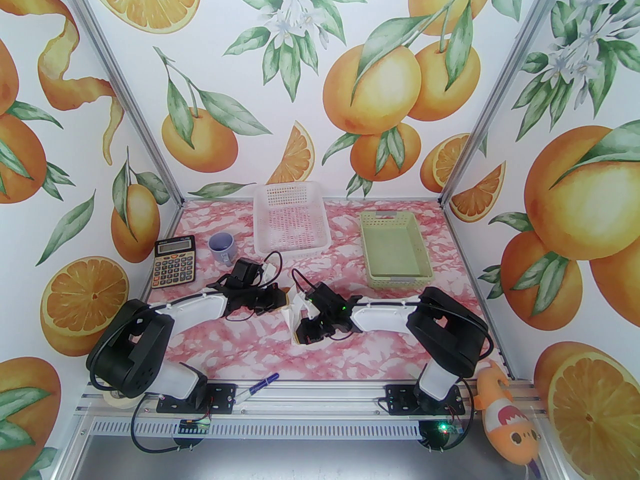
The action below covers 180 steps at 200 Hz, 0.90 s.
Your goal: Place the utensils on the paper napkin and roll it up
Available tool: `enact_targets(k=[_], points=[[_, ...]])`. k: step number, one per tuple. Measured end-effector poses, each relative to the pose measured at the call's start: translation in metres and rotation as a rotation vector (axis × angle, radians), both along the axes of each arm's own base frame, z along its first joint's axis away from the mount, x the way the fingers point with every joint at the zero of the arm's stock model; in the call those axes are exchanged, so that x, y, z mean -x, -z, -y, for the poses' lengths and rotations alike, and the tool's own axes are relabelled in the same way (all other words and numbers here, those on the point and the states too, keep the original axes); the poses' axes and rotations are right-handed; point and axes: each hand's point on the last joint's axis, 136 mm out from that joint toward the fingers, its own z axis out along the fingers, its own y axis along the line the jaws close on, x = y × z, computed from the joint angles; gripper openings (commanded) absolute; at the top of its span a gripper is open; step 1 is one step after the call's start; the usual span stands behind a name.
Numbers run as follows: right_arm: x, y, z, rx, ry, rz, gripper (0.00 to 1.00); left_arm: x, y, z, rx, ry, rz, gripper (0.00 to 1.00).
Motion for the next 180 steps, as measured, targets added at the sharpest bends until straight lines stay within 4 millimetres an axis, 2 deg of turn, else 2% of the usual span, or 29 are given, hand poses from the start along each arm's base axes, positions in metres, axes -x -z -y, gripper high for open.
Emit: enact_targets(k=[137, 180], points=[[0.0, 0.0, 0.0, 0.0, -0.001, -0.001, 0.0, 0.0, 0.007, 0.008, -0.016, 0.023, 0.021, 0.01], [0.0, -0.001, -0.001, -0.007, -0.002, 0.0, 0.0, -0.002, 0.017, 0.01, -0.018, 0.015, 0.002, 0.01]])
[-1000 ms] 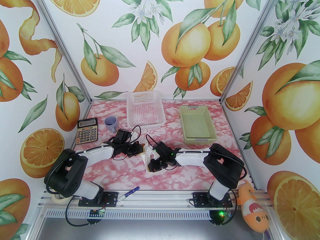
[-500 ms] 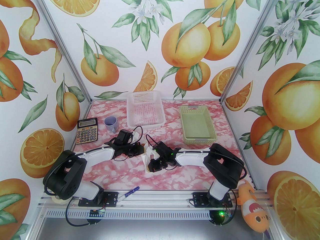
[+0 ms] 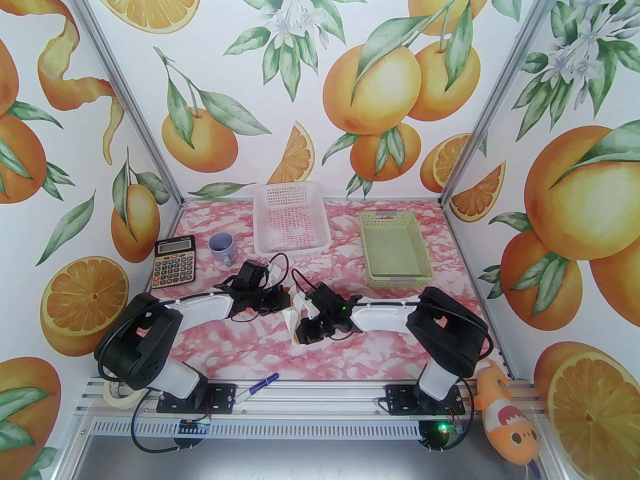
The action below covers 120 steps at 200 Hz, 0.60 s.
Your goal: Place the utensils on the paper napkin and roll it up
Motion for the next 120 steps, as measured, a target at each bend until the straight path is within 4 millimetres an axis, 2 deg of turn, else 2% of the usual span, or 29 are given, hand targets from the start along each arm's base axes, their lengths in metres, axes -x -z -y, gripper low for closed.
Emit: enact_targets(k=[16, 67, 120], points=[[0.0, 0.0, 0.0, -0.001, 0.0, 0.0, 0.0, 0.0, 0.002, 0.0, 0.0, -0.002, -0.004, 0.01], [0.0, -0.006, 0.001, -0.004, 0.008, 0.0, 0.1, -0.001, 0.005, -0.001, -0.01, -0.008, -0.007, 0.01], [-0.008, -0.042, 0.005, -0.069, 0.064, 0.031, 0.26, -0.001, 0.01, -0.002, -0.024, -0.013, -0.016, 0.01]])
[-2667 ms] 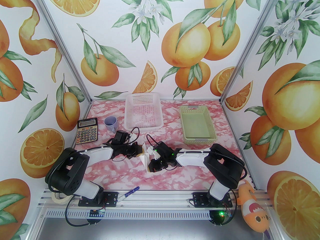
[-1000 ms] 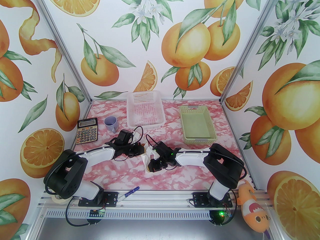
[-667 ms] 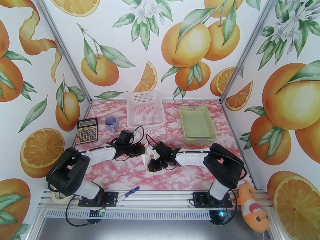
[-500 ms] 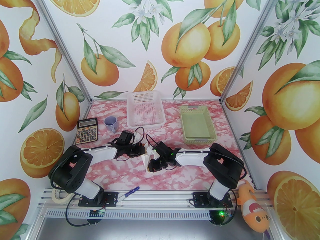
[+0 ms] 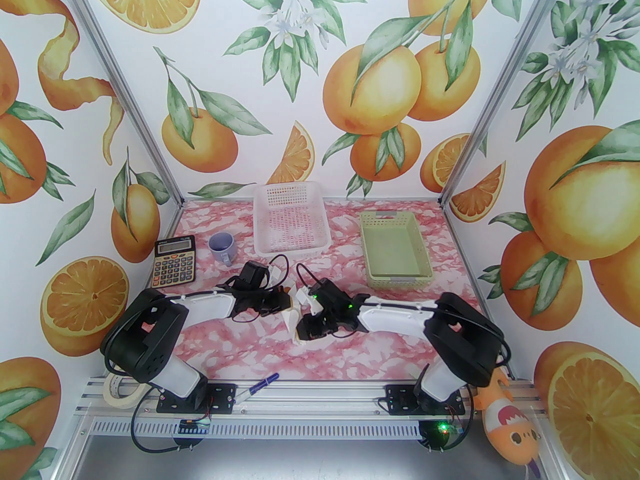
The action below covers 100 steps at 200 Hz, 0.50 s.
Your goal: Place the utensils on the paper napkin and roll it up
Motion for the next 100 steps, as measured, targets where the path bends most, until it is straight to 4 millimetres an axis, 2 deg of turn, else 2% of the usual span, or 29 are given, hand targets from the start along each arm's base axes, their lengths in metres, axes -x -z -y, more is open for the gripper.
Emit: enact_targets(k=[23, 42, 59, 100], points=[[-0.002, -0.011, 0.001, -0.018, 0.012, 0.011, 0.38, 0.0, 0.001, 0.0, -0.001, 0.001, -0.002, 0.0], [0.0, -0.01, 0.002, -0.005, 0.02, 0.004, 0.47, 0.0, 0.001, 0.0, -0.001, 0.001, -0.002, 0.0], [0.002, -0.007, 0.003, 0.021, 0.018, 0.002, 0.49, 0.0, 0.001, 0.0, -0.002, 0.001, -0.002, 0.0], [0.005, 0.001, -0.011, 0.065, -0.009, -0.002, 0.5, 0.0, 0.001, 0.0, -0.001, 0.001, -0.001, 0.01]])
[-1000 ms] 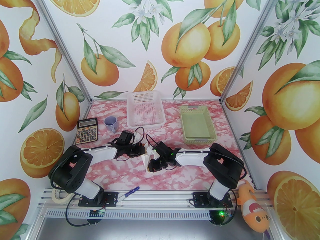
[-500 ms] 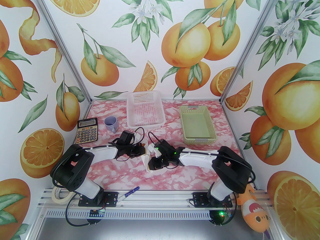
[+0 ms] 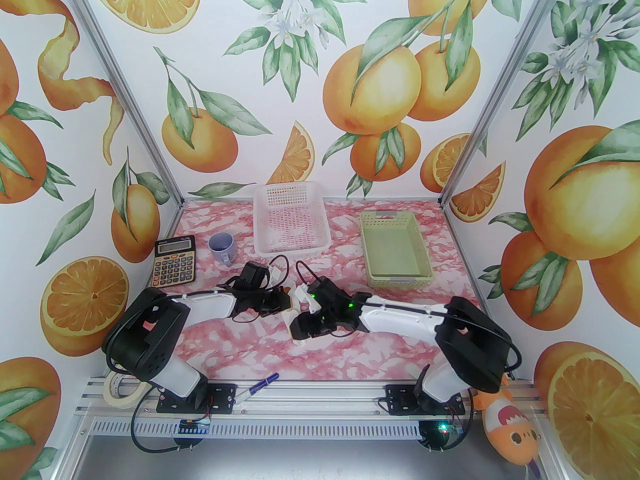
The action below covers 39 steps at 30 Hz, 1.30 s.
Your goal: Place the utensils on the paper napkin and roll it up
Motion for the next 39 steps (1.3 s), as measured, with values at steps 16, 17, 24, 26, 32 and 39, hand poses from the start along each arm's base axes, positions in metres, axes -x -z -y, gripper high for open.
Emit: enact_targets(k=[16, 17, 24, 26, 32, 39], points=[[0.009, 0.017, -0.005, 0.086, -0.031, -0.01, 0.36, 0.0, 0.0, 0.0, -0.003, -0.002, 0.0, 0.0], [0.01, 0.019, -0.004, 0.093, -0.032, -0.013, 0.35, 0.0, 0.0, 0.0, -0.002, -0.002, 0.001, 0.0], [0.013, 0.021, -0.002, 0.109, -0.038, -0.021, 0.22, -0.001, 0.0, -0.001, -0.004, -0.004, 0.002, 0.0], [0.013, 0.022, -0.002, 0.111, -0.036, -0.02, 0.15, -0.001, 0.001, -0.001, -0.005, -0.003, 0.001, 0.0], [0.013, 0.023, -0.001, 0.113, -0.031, -0.022, 0.05, 0.0, 0.001, -0.001, -0.005, -0.003, 0.001, 0.0], [0.018, 0.031, 0.004, 0.109, -0.027, -0.041, 0.15, 0.001, 0.001, 0.0, -0.006, 0.002, -0.002, 0.0]])
